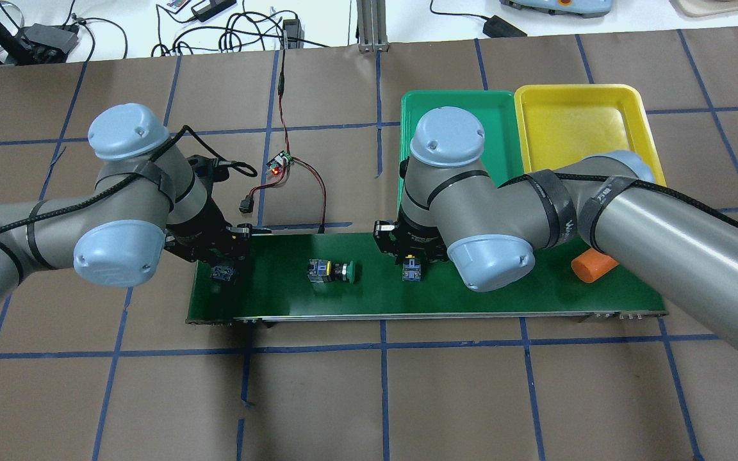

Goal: Sort buttons by color to trays
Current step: 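Carry yellow button to yellow tray while left gripper places its button on belt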

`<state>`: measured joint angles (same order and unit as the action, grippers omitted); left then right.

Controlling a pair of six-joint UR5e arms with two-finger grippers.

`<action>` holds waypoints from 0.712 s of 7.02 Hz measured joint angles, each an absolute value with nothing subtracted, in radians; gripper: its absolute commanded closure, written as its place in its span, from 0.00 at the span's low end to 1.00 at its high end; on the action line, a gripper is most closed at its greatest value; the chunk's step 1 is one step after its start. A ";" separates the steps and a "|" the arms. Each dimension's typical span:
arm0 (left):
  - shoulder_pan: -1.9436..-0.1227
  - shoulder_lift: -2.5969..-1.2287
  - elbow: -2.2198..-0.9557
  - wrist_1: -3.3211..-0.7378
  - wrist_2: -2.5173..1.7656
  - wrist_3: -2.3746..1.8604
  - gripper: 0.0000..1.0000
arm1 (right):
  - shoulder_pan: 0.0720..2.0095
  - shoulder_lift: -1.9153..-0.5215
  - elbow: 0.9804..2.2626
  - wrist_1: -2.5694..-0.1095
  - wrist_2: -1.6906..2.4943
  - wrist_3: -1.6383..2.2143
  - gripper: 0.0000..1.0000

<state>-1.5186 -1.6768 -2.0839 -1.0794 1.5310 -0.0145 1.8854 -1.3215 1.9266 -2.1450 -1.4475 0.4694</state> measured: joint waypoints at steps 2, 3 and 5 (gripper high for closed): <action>-1.526 -1.666 -2.123 -1.046 1.493 -0.067 0.00 | 1.876 -1.341 1.917 -2.146 -1.456 0.464 1.00; -1.528 -1.671 -2.098 -1.047 1.485 -0.085 0.00 | 1.865 -1.366 1.908 -2.154 -1.493 0.463 1.00; -1.533 -1.652 -1.980 -1.139 1.481 -0.092 0.00 | 1.763 -1.387 1.844 -2.167 -1.608 0.417 1.00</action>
<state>-1.5329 -1.6516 -1.9801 -1.1391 1.4810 -0.0916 1.7626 -1.3866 1.8438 -2.1666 -1.6083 0.4173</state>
